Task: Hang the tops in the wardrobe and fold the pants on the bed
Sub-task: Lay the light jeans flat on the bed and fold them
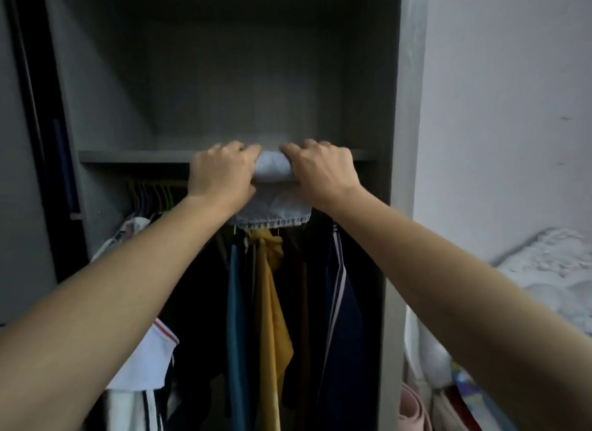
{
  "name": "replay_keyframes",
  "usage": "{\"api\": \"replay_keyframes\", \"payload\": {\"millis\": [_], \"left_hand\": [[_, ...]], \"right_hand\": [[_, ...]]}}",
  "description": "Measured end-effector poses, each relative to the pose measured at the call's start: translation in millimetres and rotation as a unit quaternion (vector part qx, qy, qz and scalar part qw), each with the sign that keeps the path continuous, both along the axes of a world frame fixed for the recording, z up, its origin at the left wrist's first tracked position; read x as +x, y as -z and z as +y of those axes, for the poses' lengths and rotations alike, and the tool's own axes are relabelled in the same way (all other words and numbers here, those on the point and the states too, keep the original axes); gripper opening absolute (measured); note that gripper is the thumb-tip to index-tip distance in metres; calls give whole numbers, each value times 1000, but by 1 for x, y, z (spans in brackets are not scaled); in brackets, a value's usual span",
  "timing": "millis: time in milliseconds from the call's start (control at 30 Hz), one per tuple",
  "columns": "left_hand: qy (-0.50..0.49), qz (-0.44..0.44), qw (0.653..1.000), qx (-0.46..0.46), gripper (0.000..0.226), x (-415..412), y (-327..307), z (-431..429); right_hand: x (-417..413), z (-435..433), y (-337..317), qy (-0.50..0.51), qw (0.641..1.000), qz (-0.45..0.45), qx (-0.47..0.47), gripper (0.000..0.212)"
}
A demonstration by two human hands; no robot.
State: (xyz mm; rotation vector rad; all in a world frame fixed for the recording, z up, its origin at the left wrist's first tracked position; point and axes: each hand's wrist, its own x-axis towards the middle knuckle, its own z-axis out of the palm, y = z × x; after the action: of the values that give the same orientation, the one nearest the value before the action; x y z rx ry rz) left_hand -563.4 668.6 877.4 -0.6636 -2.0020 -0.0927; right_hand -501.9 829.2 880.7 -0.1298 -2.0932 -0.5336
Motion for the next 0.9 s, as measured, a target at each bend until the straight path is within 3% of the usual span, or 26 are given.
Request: {"api": "replay_keyframes", "payload": {"millis": [167, 367, 567, 733, 800, 900], "left_hand": [[1, 95, 995, 40, 52, -40, -78, 42], [-6, 150, 987, 65, 42, -108, -143, 105], [4, 145, 988, 59, 50, -183, -157, 157], [39, 107, 992, 62, 62, -237, -134, 184], [47, 63, 997, 25, 56, -251, -117, 193], [55, -41, 995, -66, 34, -270, -106, 201]], "right_hand": [[-35, 40, -82, 12, 994, 91, 52, 33], [-99, 100, -148, 20, 990, 123, 63, 41], [-168, 146, -166, 36, 992, 105, 66, 45], [-210, 167, -143, 63, 990, 95, 84, 40], [-220, 174, -126, 85, 992, 47, 75, 35], [-233, 182, -112, 118, 987, -110, 3, 31]]}}
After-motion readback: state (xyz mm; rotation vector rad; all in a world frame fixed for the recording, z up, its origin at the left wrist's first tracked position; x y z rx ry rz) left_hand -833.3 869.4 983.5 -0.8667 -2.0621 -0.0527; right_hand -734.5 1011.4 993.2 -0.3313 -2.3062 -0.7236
